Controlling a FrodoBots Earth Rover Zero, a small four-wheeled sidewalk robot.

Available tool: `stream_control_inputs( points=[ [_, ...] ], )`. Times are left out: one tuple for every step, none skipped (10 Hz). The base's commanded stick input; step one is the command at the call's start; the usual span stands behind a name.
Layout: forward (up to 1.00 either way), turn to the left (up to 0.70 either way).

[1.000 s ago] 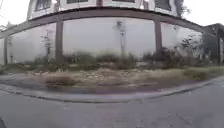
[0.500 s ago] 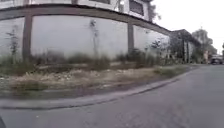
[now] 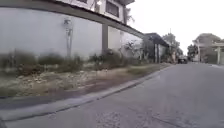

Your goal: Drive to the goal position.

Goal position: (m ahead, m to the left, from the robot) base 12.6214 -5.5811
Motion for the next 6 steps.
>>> stream_control_inputs(
  points=[
    [0.00,0.00],
    [0.00,0.00],
    [0.00,0.00],
    [0.40,0.00],
    [1.00,0.00],
    [1.00,0.00]
  ],
)
